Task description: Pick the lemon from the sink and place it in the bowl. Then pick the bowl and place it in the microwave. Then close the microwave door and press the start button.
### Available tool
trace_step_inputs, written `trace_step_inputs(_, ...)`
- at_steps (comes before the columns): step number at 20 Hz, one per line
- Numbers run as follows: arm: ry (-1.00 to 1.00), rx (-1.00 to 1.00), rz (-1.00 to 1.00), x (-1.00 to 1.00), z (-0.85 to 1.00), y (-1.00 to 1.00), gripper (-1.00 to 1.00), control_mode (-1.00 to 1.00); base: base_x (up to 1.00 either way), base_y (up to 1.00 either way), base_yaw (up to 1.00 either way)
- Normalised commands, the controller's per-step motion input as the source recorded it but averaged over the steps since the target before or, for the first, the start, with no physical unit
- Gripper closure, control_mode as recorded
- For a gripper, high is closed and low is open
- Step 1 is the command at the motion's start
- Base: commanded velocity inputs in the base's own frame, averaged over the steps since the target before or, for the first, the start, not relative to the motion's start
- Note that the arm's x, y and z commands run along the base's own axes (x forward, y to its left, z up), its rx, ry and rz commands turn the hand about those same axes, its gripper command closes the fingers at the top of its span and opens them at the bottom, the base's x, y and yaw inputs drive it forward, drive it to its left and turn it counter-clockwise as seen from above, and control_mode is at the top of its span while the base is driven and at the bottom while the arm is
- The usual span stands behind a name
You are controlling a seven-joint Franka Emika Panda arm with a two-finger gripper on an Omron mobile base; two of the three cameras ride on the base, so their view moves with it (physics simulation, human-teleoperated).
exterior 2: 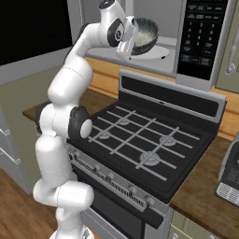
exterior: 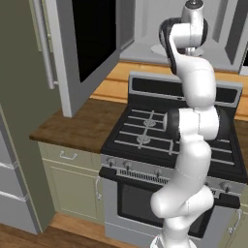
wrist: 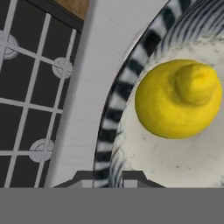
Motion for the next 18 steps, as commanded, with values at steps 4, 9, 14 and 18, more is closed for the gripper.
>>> trace_step_inputs(4,0.0,0.0,0.0,0.52,-0.12,-0.04,1.0,-1.0,0.0,0.0,0.0)
trace_step_inputs(9,0.0,0.0,0.0,0.31,-0.04,0.0,-1.0,-1.0,0.0,0.0,0.0)
trace_step_inputs(14,-0.17,0.02,0.0,0.07,0.0,0.0,-1.0,-1.0,0.0,0.0,0.0)
trace_step_inputs(18,-0.37,0.04,0.01,0.0,-0.04,0.04,-1.0,-1.0,0.0,0.0,0.0)
